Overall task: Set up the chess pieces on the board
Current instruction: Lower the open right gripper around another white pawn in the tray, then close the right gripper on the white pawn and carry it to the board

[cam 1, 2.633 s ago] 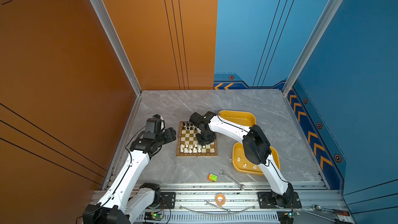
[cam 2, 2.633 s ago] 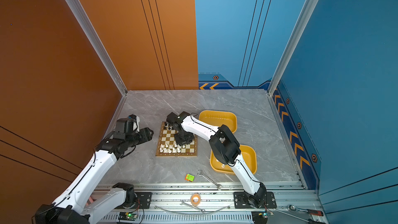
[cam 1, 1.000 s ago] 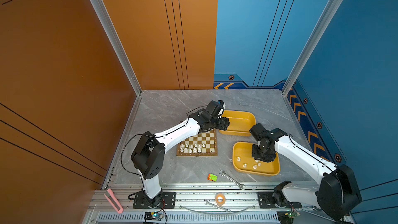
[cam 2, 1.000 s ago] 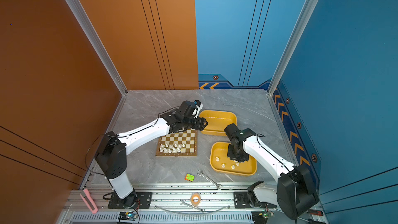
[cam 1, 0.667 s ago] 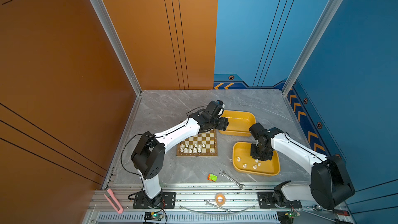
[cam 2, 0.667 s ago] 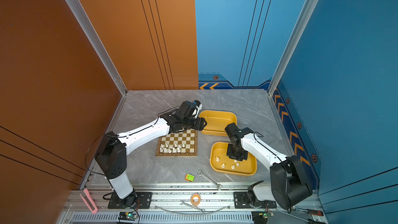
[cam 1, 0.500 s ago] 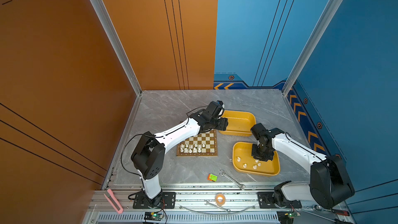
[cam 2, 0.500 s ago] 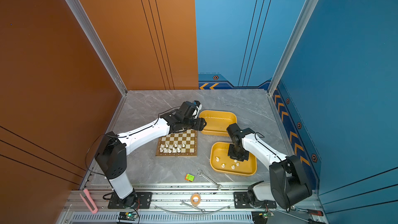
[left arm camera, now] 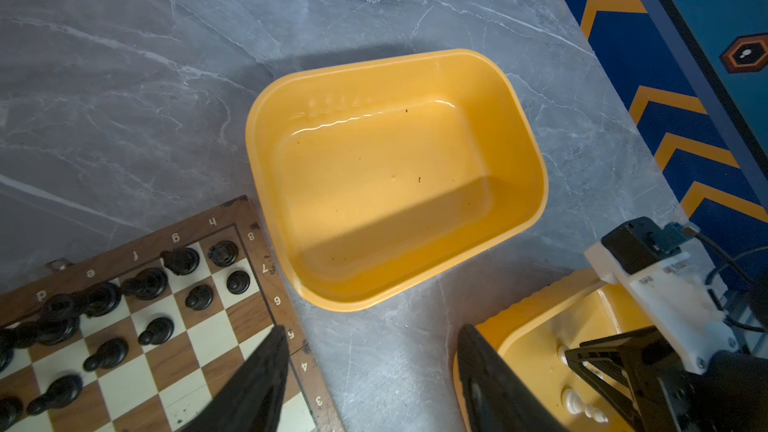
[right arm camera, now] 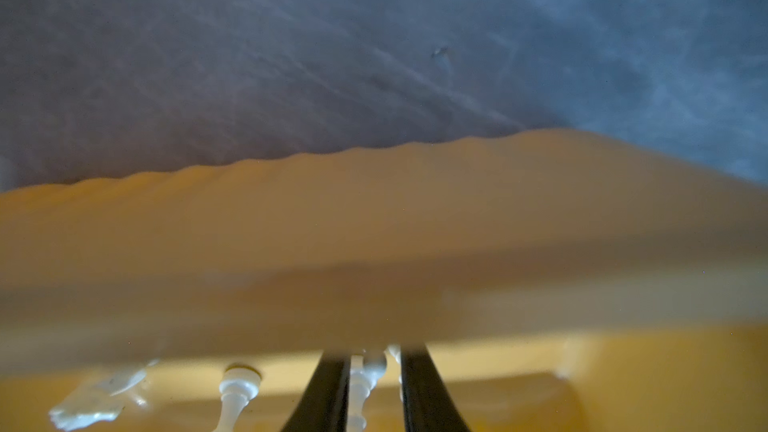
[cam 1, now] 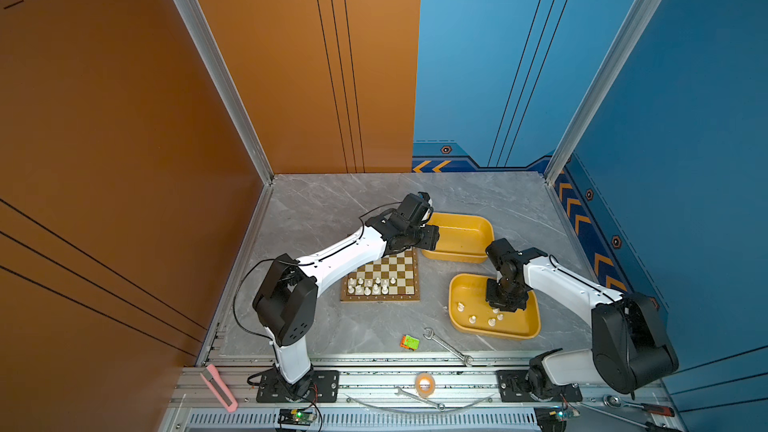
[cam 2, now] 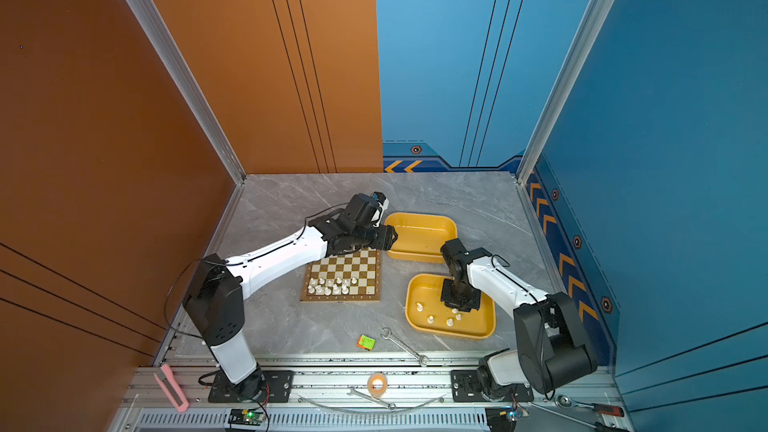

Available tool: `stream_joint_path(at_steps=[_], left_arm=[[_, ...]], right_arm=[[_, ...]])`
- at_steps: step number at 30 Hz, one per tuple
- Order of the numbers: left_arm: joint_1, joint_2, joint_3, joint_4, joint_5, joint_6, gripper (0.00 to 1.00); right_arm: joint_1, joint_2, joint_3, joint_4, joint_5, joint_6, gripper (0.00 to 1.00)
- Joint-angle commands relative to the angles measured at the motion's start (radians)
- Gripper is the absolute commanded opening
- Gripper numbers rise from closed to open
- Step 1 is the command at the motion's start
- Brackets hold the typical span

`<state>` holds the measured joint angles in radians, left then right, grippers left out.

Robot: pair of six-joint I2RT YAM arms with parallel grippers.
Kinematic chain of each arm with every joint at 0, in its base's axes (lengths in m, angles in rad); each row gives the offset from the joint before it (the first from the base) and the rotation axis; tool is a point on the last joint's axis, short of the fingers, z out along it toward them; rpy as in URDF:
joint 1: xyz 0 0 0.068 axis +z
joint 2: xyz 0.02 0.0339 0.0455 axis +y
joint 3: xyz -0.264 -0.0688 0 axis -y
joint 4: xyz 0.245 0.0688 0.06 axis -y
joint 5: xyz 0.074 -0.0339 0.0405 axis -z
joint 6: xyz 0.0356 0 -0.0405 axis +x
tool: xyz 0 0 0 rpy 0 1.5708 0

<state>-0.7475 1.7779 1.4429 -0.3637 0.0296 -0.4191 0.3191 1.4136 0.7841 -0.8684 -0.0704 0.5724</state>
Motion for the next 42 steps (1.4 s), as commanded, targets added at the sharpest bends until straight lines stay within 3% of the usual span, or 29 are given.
stream_joint_path(at_steps=[1, 12, 22, 34, 42], left_arm=[[-0.006, -0.003, 0.039, -0.037, -0.024, 0.004, 0.66], [0.009, -0.012, 0.034, -0.046, -0.023, 0.011, 0.65], [0.095, -0.132, -0.094, -0.034, -0.071, 0.019, 0.65], [0.279, -0.526, -0.467, -0.063, -0.136, -0.046, 0.67], [0.362, -0.752, -0.629, -0.123, -0.124, -0.088, 0.69]], right_arm=[[-0.009, 0.016, -0.008, 0.013, -0.011, -0.020, 0.21], [-0.007, -0.004, 0.031, -0.037, 0.000, -0.020, 0.09], [0.028, -0.019, 0.292, -0.198, 0.030, -0.037, 0.10], [0.255, 0.334, 0.771, -0.279, 0.044, -0.057, 0.10], [0.399, 0.603, 1.000, -0.295, 0.010, -0.069, 0.09]])
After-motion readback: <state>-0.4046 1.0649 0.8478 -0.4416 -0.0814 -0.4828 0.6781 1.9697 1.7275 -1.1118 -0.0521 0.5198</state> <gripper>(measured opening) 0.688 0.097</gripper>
